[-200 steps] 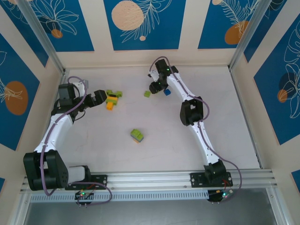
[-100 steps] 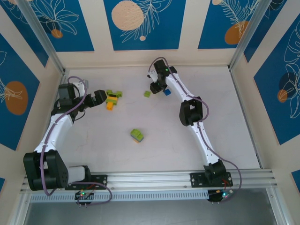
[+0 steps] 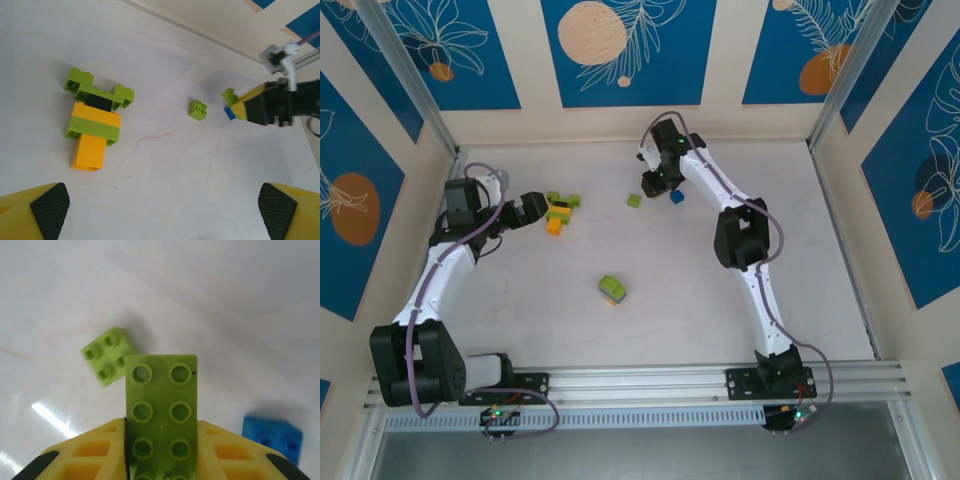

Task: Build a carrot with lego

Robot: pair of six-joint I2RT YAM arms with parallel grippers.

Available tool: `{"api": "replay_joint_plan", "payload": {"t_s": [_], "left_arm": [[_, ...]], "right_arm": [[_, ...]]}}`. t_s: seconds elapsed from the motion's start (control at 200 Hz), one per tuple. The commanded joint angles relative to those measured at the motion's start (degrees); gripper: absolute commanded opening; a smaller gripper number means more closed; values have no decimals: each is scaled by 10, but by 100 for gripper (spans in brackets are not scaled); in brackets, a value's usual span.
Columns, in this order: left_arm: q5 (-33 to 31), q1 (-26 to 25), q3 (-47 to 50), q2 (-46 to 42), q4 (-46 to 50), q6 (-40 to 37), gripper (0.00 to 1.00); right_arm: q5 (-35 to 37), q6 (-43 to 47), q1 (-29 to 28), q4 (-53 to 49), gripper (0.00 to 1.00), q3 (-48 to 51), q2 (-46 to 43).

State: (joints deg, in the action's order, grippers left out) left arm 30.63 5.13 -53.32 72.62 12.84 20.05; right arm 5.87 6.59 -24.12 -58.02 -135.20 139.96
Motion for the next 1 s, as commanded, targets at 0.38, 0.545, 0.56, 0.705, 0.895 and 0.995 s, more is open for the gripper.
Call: {"api": "replay_joint_plan", "payload": {"t_s": [0.38,0.545,0.56,0.705,0.895,0.995], "left_arm": [[16,6,-12,-2,-4,2,100],[17,5,-12,-2,-4,2,100],[16,5,-12,-2,-4,1,100],[16,6,-11,-2,-3,2,100],[16,6,-12,-3,-3,2,100],[17,5,-12,-3,-3,2,100]], "right_arm": [[52,-99,-125,99,32,464,-373],[55,-140,-156,95,32,541,-450],[53,-144,-159,94,32,546,-455],[44,-181,-200,83,32,566,-500],[35,-209,-251,60,33,557,-501],[33,-218,-274,56,33,545,-493]]}}
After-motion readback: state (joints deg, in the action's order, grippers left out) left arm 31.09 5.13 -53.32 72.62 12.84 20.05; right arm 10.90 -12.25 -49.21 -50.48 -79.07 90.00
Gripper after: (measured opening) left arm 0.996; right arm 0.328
